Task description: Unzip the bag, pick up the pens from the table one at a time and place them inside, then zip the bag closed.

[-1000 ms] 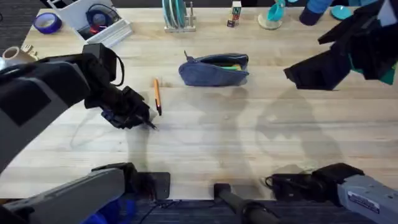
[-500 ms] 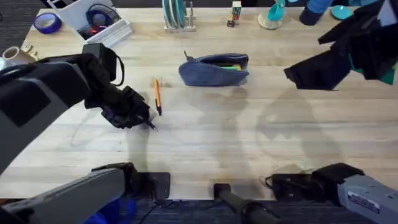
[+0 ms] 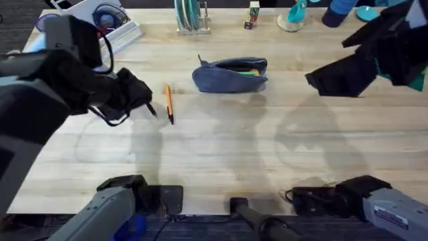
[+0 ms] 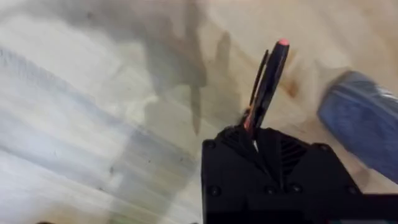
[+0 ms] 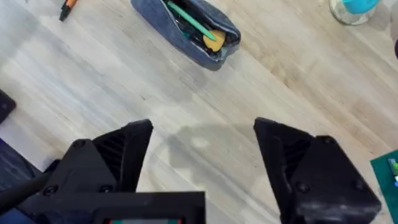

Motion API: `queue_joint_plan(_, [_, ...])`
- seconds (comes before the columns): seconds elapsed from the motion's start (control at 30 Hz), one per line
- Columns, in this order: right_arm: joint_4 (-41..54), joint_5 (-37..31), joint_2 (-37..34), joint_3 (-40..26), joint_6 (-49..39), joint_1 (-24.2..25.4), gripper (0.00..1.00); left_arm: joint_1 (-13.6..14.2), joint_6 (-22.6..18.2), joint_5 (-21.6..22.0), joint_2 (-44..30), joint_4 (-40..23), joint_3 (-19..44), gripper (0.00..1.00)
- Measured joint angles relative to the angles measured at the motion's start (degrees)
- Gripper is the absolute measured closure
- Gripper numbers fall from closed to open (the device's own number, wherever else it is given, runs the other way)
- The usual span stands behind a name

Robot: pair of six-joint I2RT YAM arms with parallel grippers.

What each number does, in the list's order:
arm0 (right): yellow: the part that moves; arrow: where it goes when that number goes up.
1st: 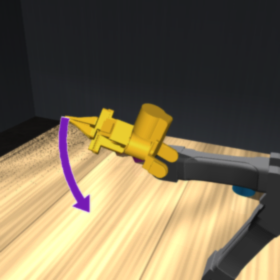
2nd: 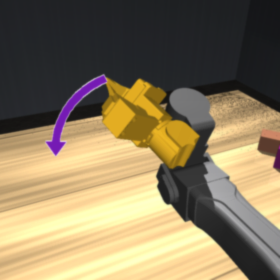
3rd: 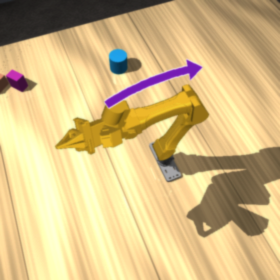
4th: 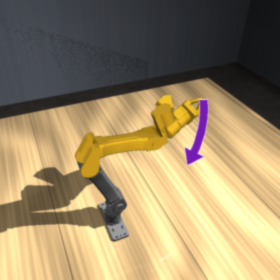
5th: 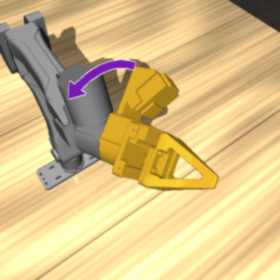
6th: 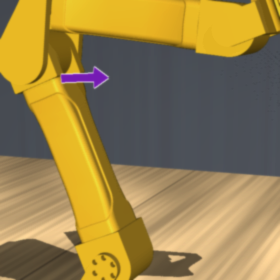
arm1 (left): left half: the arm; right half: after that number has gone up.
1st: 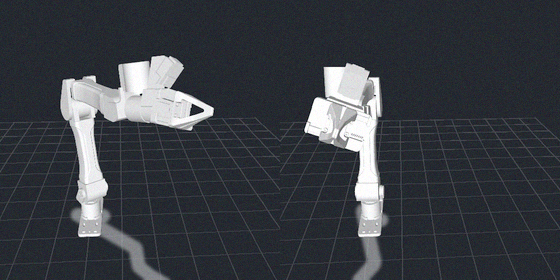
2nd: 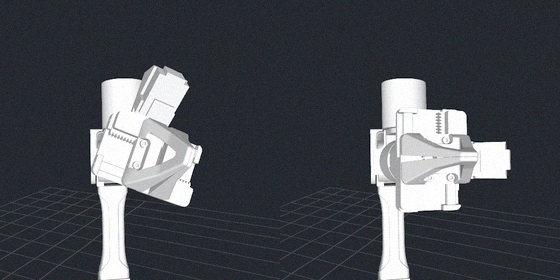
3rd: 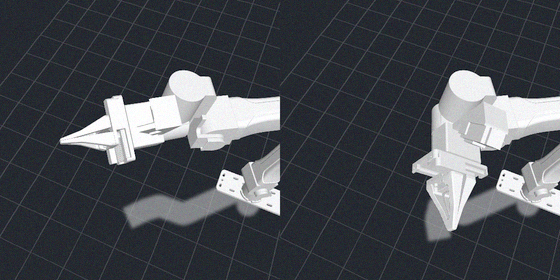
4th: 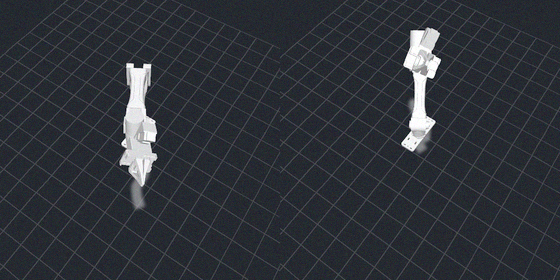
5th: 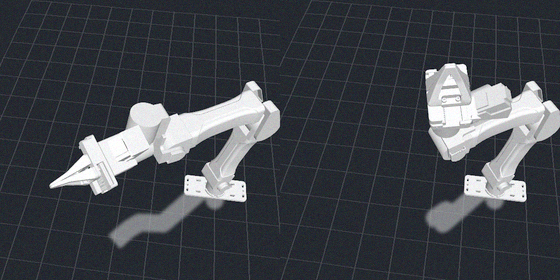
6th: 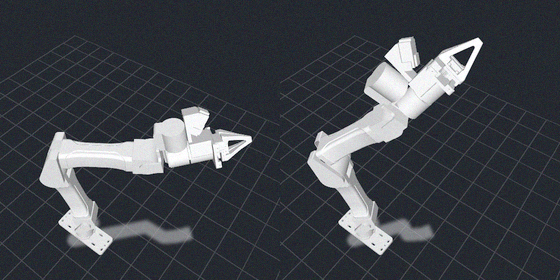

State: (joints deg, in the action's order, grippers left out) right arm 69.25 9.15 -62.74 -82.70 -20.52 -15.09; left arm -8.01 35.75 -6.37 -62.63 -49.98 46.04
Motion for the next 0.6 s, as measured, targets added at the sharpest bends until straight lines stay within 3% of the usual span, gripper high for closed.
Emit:
queue_joint_plan(0.23, [0.00,0.01,0.00,0.00,-0.02,0.00,0.004,0.00,-7.13,0.12,1.79,-3.77,5.12,0.960])
queue_joint_plan(0.6, [0.00,0.00,0.00,0.00,-0.02,0.00,0.003,0.00,-23.19,0.15,1.77,-11.33,18.73,0.960])
